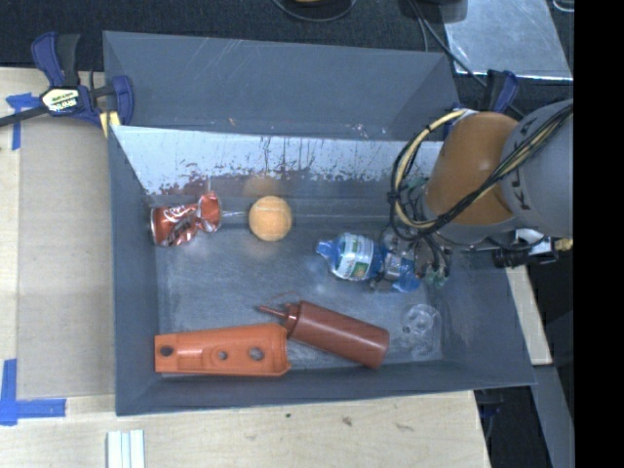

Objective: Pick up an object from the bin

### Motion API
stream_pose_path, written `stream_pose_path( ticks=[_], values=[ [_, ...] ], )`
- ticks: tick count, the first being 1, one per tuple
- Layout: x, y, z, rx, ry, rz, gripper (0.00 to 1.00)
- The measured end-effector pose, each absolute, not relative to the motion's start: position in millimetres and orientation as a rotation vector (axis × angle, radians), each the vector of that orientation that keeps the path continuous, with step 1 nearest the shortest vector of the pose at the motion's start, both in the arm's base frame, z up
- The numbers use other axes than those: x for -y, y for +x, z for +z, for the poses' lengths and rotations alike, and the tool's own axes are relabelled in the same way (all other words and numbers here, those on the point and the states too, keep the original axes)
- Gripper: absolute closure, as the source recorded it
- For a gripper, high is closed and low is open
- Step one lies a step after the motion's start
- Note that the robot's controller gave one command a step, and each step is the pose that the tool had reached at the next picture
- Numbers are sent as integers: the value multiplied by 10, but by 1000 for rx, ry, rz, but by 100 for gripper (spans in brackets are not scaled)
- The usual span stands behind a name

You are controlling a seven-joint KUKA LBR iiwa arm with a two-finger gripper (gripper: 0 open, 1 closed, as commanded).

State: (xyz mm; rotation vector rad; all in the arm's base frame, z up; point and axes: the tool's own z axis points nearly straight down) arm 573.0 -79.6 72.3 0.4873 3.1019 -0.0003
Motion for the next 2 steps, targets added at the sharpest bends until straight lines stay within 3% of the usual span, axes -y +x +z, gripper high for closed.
stream_pose_path(
  ticks=[2],
  values=[
    [797, 5727, 872, -3102, 486, 0, 100]
  ],
)
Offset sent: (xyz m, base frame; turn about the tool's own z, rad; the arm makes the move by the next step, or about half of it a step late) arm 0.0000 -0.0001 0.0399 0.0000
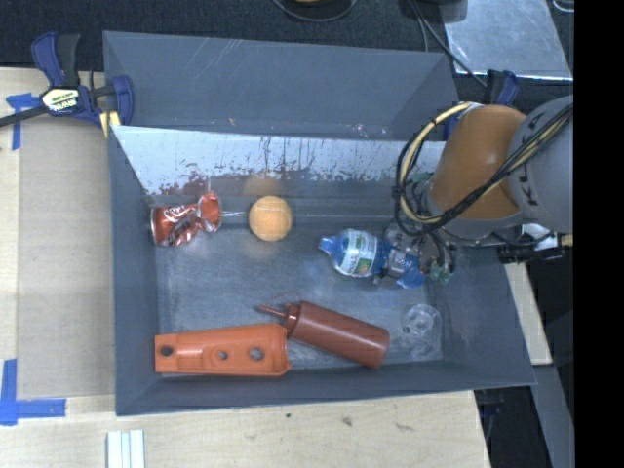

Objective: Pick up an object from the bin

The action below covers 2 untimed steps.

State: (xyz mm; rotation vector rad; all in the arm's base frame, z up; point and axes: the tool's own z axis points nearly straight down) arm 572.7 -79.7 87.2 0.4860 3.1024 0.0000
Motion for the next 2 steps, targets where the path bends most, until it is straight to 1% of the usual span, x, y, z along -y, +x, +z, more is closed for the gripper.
stream_pose_path(
  ticks=[1, 2],
  values=[
    [797, 5719, 1012, -3106, 486, 0, 100],
    [798, 5712, 1223, -3108, 486, 0, 100]
  ],
)
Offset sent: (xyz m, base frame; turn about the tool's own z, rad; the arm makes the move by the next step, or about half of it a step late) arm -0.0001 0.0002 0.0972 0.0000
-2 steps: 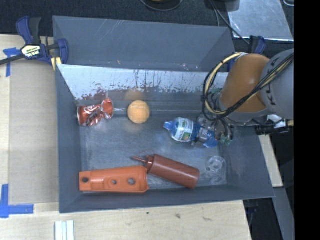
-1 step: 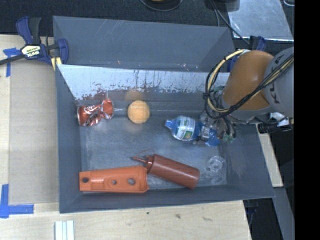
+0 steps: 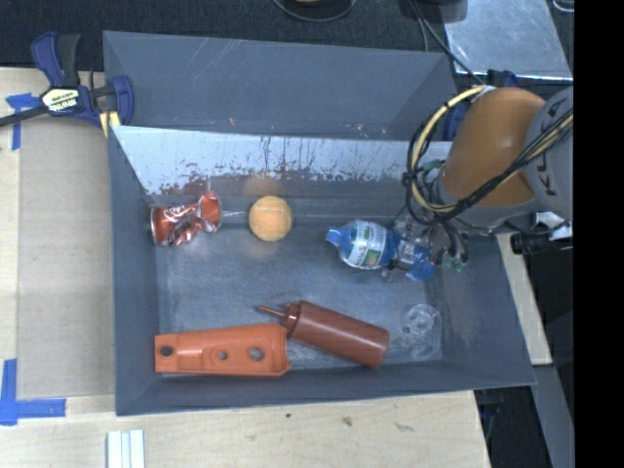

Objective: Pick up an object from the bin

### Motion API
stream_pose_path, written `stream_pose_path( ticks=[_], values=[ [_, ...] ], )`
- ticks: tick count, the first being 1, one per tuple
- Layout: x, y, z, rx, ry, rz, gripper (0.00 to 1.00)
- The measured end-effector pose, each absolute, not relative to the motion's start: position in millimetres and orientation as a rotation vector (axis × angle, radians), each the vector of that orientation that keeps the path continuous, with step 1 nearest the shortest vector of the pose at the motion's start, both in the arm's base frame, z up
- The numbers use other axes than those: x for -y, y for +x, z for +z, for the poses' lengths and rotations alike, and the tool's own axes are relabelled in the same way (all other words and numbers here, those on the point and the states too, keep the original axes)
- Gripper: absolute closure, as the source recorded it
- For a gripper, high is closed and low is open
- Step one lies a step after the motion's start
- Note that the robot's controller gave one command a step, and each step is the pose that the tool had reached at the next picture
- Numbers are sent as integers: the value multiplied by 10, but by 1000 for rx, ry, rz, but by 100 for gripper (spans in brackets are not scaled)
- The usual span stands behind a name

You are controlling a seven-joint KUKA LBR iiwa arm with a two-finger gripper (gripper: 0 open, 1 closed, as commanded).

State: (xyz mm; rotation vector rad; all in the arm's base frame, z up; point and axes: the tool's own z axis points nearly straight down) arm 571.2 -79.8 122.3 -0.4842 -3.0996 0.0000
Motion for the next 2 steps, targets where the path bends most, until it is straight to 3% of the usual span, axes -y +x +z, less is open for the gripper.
stream_pose_path(
  ticks=[2],
  values=[
    [801, 5728, 1661, 3106, -486, 0, 100]
  ],
)
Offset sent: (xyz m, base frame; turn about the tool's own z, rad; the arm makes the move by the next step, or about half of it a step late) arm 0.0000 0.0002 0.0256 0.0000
